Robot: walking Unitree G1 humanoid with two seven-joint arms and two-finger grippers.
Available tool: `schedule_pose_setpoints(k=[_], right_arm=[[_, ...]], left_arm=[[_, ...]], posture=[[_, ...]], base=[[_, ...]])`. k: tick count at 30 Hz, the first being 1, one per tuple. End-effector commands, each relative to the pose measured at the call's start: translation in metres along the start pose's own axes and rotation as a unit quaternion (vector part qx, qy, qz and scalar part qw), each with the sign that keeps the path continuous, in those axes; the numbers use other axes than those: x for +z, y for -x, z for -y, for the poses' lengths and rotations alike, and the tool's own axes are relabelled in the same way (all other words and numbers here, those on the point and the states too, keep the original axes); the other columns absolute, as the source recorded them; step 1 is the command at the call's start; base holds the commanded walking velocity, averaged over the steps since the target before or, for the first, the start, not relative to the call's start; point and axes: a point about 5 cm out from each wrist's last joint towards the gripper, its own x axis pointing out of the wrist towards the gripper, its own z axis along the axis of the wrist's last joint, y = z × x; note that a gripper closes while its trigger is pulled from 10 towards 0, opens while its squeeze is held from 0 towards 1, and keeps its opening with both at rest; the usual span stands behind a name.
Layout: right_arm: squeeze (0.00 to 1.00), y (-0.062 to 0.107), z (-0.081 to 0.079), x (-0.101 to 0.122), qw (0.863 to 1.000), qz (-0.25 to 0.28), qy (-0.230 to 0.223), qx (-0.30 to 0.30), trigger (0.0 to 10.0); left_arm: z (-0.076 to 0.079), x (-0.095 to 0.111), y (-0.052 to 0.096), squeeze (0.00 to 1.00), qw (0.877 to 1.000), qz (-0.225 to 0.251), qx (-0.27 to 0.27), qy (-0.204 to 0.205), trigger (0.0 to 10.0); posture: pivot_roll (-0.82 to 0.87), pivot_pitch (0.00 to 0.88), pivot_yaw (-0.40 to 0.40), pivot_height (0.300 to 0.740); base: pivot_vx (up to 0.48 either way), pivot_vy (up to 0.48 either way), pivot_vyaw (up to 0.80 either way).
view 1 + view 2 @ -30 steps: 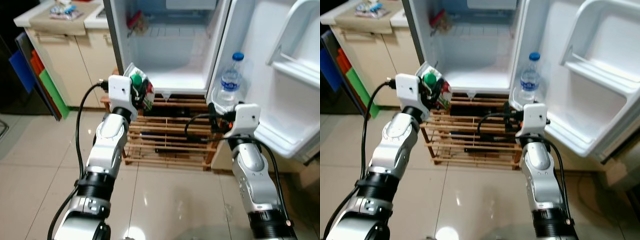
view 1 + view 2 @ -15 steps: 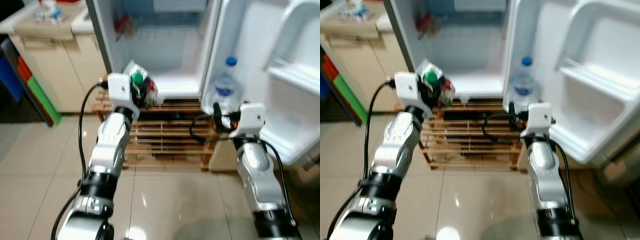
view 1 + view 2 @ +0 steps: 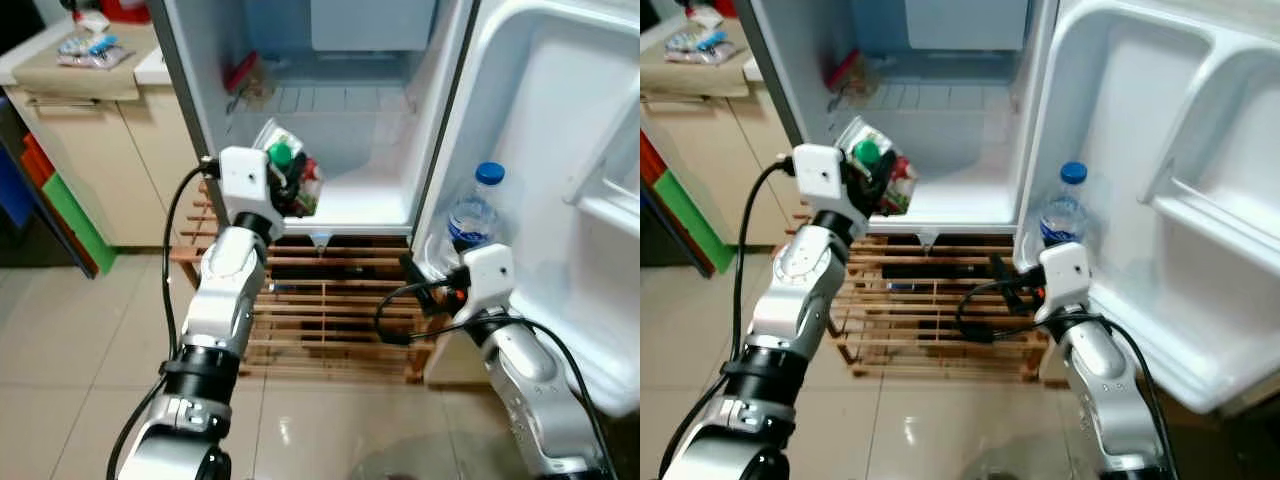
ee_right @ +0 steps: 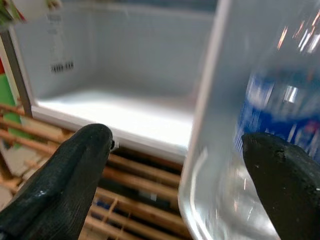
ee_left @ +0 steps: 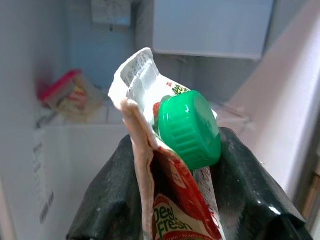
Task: Restocking fridge
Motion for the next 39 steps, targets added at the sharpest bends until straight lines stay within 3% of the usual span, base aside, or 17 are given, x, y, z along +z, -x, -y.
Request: schedule_pose_setpoints(k=[1,9,11,14,19,20,22,27,39], right_arm=[[0.00,-0.004,-0.002,-0.004,1.000,-0.005,-0.005,0.000,10.0],[0.00,0.000,0.005,-0.023,0.998,-0.049,0.019,0.026,10.0],[0.00,0.012,0.000,-0.029,0.996,-0.068,0.023,0.052,10.0],[0.00,0.014,-0.004,-0.030,0.996,-0.068,0.020,0.058,10.0],[0.00,0.010,-0.005,-0.026,0.997,-0.056,0.007,0.055,10.0],[0.00,0.003,-0.004,-0.018,0.998,-0.040,-0.038,0.044,10.0],[0.00,-0.001,-0.003,-0.010,0.997,-0.029,-0.055,0.042,10.0],[0.00,-0.011,-0.010,0.005,0.997,-0.010,-0.033,0.070,10.0],[0.00,-0.003,-0.019,0.004,0.991,-0.033,-0.035,0.123,10.0]], left_arm=[[-0.003,0.001,-0.003,0.00,1.000,0.000,0.002,-0.015,10.0],[-0.005,0.000,-0.012,0.00,1.000,-0.009,0.000,-0.017,10.0],[-0.009,0.000,-0.016,0.00,1.000,-0.013,0.003,-0.017,10.0],[-0.012,-0.001,-0.019,0.00,1.000,-0.017,0.006,-0.018,10.0],[-0.012,-0.003,-0.022,0.00,1.000,-0.021,0.008,-0.019,10.0],[-0.012,-0.005,-0.024,0.00,0.999,-0.025,0.009,-0.020,10.0],[-0.012,-0.006,-0.025,0.00,0.999,-0.027,0.009,-0.020,10.0],[-0.003,-0.003,-0.033,0.00,1.000,-0.023,0.004,-0.009,10.0],[0.014,-0.006,-0.027,0.00,1.000,-0.006,-0.015,0.017,10.0]], posture=[[-0.15,0.000,0.035,0.740],[-0.14,0.000,0.036,0.740],[-0.15,0.000,0.035,0.740],[-0.16,0.000,0.037,0.740],[-0.17,0.000,0.039,0.740],[-0.17,0.000,0.039,0.740],[-0.17,0.000,0.039,0.740],[-0.17,0.001,0.035,0.740],[-0.18,0.010,0.027,0.740]], base=[[0.000,0.000,0.00],[0.000,0.000,0.00],[0.000,0.000,0.00],[0.000,0.000,0.00],[0.178,0.000,0.00],[0.431,0.000,0.00],[0.444,0.000,0.00],[0.457,0.000,0.00],[0.334,0.107,0.00]])
